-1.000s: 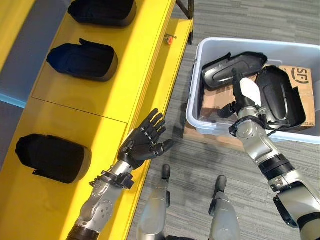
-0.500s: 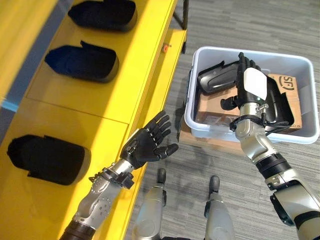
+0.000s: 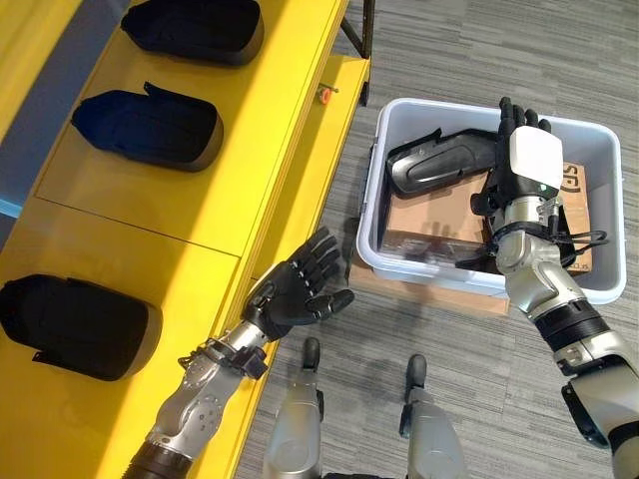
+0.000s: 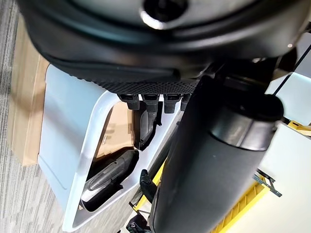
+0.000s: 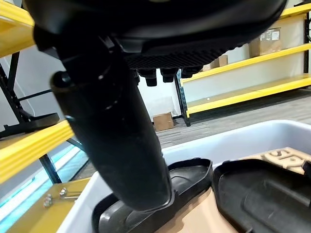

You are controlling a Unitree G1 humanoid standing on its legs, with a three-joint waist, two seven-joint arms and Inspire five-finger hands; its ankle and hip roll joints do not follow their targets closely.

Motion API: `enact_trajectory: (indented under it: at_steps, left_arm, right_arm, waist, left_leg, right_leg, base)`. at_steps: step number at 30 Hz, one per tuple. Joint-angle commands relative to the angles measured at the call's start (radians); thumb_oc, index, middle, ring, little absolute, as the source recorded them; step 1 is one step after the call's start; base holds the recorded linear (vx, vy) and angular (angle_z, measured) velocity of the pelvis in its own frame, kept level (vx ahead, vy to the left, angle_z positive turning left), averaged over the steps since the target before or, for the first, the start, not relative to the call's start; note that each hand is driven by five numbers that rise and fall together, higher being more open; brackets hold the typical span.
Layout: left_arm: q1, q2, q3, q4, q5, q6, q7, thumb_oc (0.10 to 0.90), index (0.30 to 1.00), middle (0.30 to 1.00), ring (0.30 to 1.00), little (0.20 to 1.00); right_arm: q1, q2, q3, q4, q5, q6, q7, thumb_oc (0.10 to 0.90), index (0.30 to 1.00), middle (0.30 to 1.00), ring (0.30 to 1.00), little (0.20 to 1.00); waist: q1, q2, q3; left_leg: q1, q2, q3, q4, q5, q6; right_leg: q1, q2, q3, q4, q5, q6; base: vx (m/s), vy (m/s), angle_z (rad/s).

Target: Move parts from the plastic box to the shelf.

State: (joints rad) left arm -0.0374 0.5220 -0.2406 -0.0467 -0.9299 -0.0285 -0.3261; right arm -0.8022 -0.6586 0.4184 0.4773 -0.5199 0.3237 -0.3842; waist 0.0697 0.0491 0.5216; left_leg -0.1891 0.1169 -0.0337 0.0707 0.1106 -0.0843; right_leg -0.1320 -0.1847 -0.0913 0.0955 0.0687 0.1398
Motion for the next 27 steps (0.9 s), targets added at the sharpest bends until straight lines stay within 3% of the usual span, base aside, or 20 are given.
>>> enact_trajectory:
  at_steps: [1,5,8,10,11,12,13,14,15,16,17,18,19,21,23,27]
  left_arm:
    - [0.032,-0.016,0.008,-0.139,-0.034,-0.049,-0.070,0.900,1.000,1.000,1.000,1.000]
    - [0.052,-0.013,0.021,-0.138,-0.032,-0.056,-0.065,0.900,1.000,1.000,1.000,1.000]
    - [0.058,-0.025,0.031,-0.132,-0.014,-0.039,-0.070,0.900,1.000,1.000,1.000,1.000]
    - [0.047,-0.037,0.024,-0.123,0.000,-0.011,-0.096,0.900,1.000,1.000,1.000,1.000]
    - [0.040,-0.041,0.022,-0.119,0.001,-0.005,-0.101,0.900,1.000,1.000,1.000,1.000]
    - [0.029,-0.046,0.019,-0.114,0.000,0.006,-0.107,0.900,1.000,1.000,1.000,1.000]
    - [0.010,-0.054,0.011,-0.110,0.000,0.013,-0.088,0.900,1.000,1.000,1.000,1.000]
    - [0.007,-0.059,0.011,-0.112,0.004,0.014,-0.079,0.900,1.000,1.000,1.000,1.000]
    - [0.006,-0.061,0.012,-0.113,0.005,0.015,-0.075,0.900,1.000,1.000,1.000,1.000]
    - [0.002,-0.070,0.012,-0.116,0.004,0.011,-0.073,0.900,1.000,1.000,1.000,1.000]
    - [0.004,-0.075,0.010,-0.116,0.011,0.008,-0.085,0.900,1.000,1.000,1.000,1.000]
    - [0.016,-0.077,0.011,-0.122,0.024,0.007,-0.115,0.900,1.000,1.000,1.000,1.000]
    - [0.023,-0.075,0.014,-0.124,0.021,0.002,-0.115,0.900,1.000,1.000,1.000,1.000]
    - [0.042,-0.066,0.026,-0.121,0.010,-0.013,-0.103,0.900,1.000,1.000,1.000,1.000]
    - [0.044,-0.059,0.039,-0.115,0.012,-0.016,-0.107,0.900,1.000,1.000,1.000,1.000]
    - [0.026,-0.054,0.043,-0.101,0.012,-0.020,-0.112,0.900,1.000,1.000,1.000,1.000]
  right_arm:
    - [-0.180,-0.114,0.040,-0.044,-0.126,-0.051,-0.037,0.900,1.000,1.000,1.000,1.000]
    - [-0.153,-0.150,0.034,-0.043,-0.127,-0.071,-0.025,0.900,1.000,1.000,1.000,1.000]
    - [-0.103,-0.166,0.004,-0.077,-0.104,-0.070,0.009,0.900,1.000,1.000,1.000,1.000]
    - [-0.065,-0.177,-0.029,-0.102,-0.098,-0.044,0.027,0.900,1.000,1.000,1.000,1.000]
    - [-0.056,-0.181,-0.036,-0.108,-0.096,-0.037,0.029,0.900,1.000,1.000,1.000,1.000]
    - [-0.046,-0.185,-0.045,-0.114,-0.094,-0.031,0.030,0.900,1.000,1.000,1.000,1.000]
    - [-0.046,-0.178,-0.045,-0.108,-0.094,-0.055,0.030,0.900,1.000,1.000,1.000,1.000]
    - [-0.052,-0.173,-0.041,-0.101,-0.097,-0.062,0.028,0.900,1.000,1.000,1.000,1.000]
    - [-0.055,-0.170,-0.038,-0.097,-0.097,-0.066,0.027,0.900,1.000,1.000,1.000,1.000]
    - [-0.073,-0.154,-0.023,-0.094,-0.106,-0.058,0.021,0.900,1.000,1.000,1.000,1.000]
    - [-0.077,-0.146,-0.017,-0.106,-0.112,-0.034,0.020,0.900,1.000,1.000,1.000,1.000]
    - [-0.063,-0.127,-0.020,-0.129,-0.131,0.006,0.022,0.900,1.000,1.000,1.000,1.000]
    - [-0.059,-0.116,-0.016,-0.124,-0.137,0.004,0.016,0.900,1.000,1.000,1.000,1.000]
    - [-0.054,-0.095,0.001,-0.110,-0.128,-0.014,0.002,0.900,1.000,1.000,1.000,1.000]
    - [-0.046,-0.079,0.007,-0.117,-0.123,-0.012,-0.010,0.900,1.000,1.000,1.000,1.000]
    - [-0.045,-0.070,0.008,-0.121,-0.115,-0.007,-0.025,0.900,1.000,1.000,1.000,1.000]
  waist:
    - [0.001,0.007,-0.074]
    - [-0.005,0.005,-0.078]
    - [-0.028,0.001,-0.103]
    - [-0.055,-0.002,-0.124]
    - [-0.061,-0.002,-0.128]
    - [-0.068,-0.002,-0.133]
    - [-0.061,0.005,-0.132]
    - [-0.049,0.009,-0.129]
    - [-0.045,0.011,-0.127]
    - [-0.018,0.020,-0.113]
    - [-0.009,0.023,-0.106]
    - [0.003,0.030,-0.094]
    - [0.012,0.028,-0.088]
    - [0.032,0.024,-0.087]
    - [0.037,0.018,-0.090]
    - [0.039,0.014,-0.087]
  left_leg:
    - [0.068,0.105,0.060,0.105,-0.171,0.023]
    - [0.070,0.128,0.052,0.146,-0.178,0.025]
    - [0.089,0.184,0.099,0.157,-0.132,0.010]
    - [0.083,0.234,0.160,0.166,-0.048,-0.015]
    - [0.078,0.237,0.176,0.174,-0.037,-0.018]
    - [0.068,0.225,0.189,0.191,-0.041,-0.017]
    - [0.034,0.139,0.160,0.216,-0.087,0.009]
    - [0.018,0.093,0.135,0.212,-0.103,0.020]
    - [0.012,0.076,0.125,0.211,-0.110,0.025]
    - [-0.021,-0.006,0.083,0.149,-0.107,0.034]
    - [-0.058,-0.019,0.075,0.130,-0.065,0.021]
    - [-0.124,-0.028,0.063,0.101,0.020,-0.004]
    - [-0.144,-0.043,0.030,0.100,0.039,-0.008]
    - [-0.157,-0.065,-0.014,0.099,0.017,0.010]
    - [-0.139,-0.065,0.000,0.088,-0.021,0.027]
    - [-0.118,-0.064,0.003,0.066,-0.041,0.038]
  right_leg:
    - [-0.136,-0.010,-0.002,0.200,-0.105,-0.059]
    - [-0.162,0.008,0.002,0.341,-0.189,-0.095]
    - [-0.154,0.024,-0.024,0.399,-0.247,-0.129]
    - [-0.138,0.034,-0.066,0.400,-0.261,-0.149]
    - [-0.133,0.037,-0.076,0.394,-0.262,-0.155]
    - [-0.126,0.043,-0.090,0.383,-0.261,-0.162]
    - [-0.121,0.057,-0.086,0.363,-0.253,-0.161]
    - [-0.117,0.065,-0.078,0.350,-0.247,-0.159]
    - [-0.116,0.068,-0.074,0.345,-0.244,-0.157]
    - [-0.099,0.092,-0.062,0.294,-0.226,-0.153]
    - [-0.079,0.104,-0.057,0.262,-0.223,-0.157]
    - [-0.034,0.134,-0.053,0.216,-0.227,-0.171]
    - [-0.019,0.145,-0.039,0.214,-0.236,-0.176]
    - [-0.016,0.161,-0.023,0.215,-0.236,-0.182]
    - [-0.024,0.165,-0.026,0.223,-0.241,-0.182]
    - [-0.041,0.163,-0.040,0.222,-0.237,-0.176]
  base:
    - [0.12,-0.193,0.02]
    - [0.15,-0.255,0.09]
    - [0.18,-0.358,0.26]
    - [0.06,-0.329,0.59]
    - [0.02,-0.245,1.16]
    - [0.06,-0.201,1.28]
    - [0.07,-0.145,1.01]
    - [0.08,-0.074,0.52]
    - [0.07,-0.024,0.13]
    - [0.07,-0.034,0.08]
    - [0.12,-0.075,-0.25]
    - [0.14,-0.072,-0.32]
    - [0.18,-0.043,-0.29]
    - [0.12,0.011,0.17]
    - [0.07,0.004,-0.29]
    - [0.02,0.012,-0.14]
